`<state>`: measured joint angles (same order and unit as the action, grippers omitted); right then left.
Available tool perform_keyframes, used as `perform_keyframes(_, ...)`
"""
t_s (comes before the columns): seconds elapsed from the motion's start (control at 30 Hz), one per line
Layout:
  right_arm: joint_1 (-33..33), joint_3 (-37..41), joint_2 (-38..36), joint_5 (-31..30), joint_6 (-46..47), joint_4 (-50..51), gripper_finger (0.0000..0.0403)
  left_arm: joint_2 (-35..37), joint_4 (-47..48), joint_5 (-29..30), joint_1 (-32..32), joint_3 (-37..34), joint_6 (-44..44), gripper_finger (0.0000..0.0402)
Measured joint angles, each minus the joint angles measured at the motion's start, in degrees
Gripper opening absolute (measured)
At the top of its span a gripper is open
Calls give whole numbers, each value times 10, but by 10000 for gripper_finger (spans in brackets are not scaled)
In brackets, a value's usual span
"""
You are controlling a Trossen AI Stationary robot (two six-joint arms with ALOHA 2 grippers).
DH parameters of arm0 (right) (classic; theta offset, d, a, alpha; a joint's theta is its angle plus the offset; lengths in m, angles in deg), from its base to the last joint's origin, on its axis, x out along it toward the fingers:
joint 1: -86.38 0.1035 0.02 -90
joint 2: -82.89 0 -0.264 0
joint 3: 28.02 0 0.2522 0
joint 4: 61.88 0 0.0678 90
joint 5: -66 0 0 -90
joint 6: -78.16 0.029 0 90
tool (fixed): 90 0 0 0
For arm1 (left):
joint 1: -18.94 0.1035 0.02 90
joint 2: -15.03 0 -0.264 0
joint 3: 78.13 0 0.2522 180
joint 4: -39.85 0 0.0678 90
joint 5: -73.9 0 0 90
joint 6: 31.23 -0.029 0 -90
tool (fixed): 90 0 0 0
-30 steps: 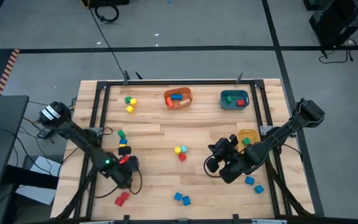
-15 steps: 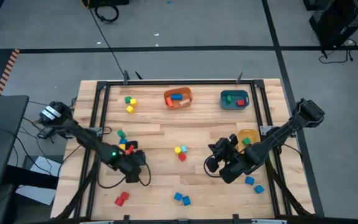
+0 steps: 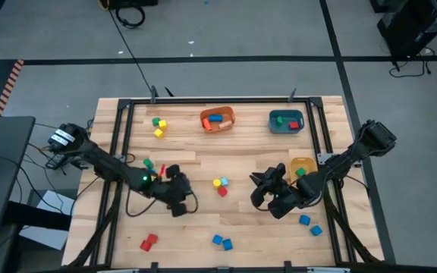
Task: Sort blocks by size
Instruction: Put the light blue half circle block into the blue bin
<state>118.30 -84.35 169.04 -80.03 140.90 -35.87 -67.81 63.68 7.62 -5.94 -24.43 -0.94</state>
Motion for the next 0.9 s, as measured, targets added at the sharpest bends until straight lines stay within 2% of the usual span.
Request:
perform_keyframes(0.17, -2, 4, 0, 0, -71, -54, 123, 0, -120, -18, 53, 0, -3, 89)
perform_keyframes(0.5, -2, 4, 0, 0, -232, -183, 189, 0, -350, -133, 141, 0, -30, 89)
perform_keyframes(0.67, -7, 4, 0, 2, -303, -235, 211, 0, -406, -161, 151, 0, -29, 89)
perform_keyframes(0.8, -20, 4, 0, 8, -419, -297, 228, 1, -410, -162, 152, 0, -1, 89)
perform_keyframes(0.9, -38, 4, 0, 34, -502, -327, 241, 1, -414, -154, 152, 0, 24, 89)
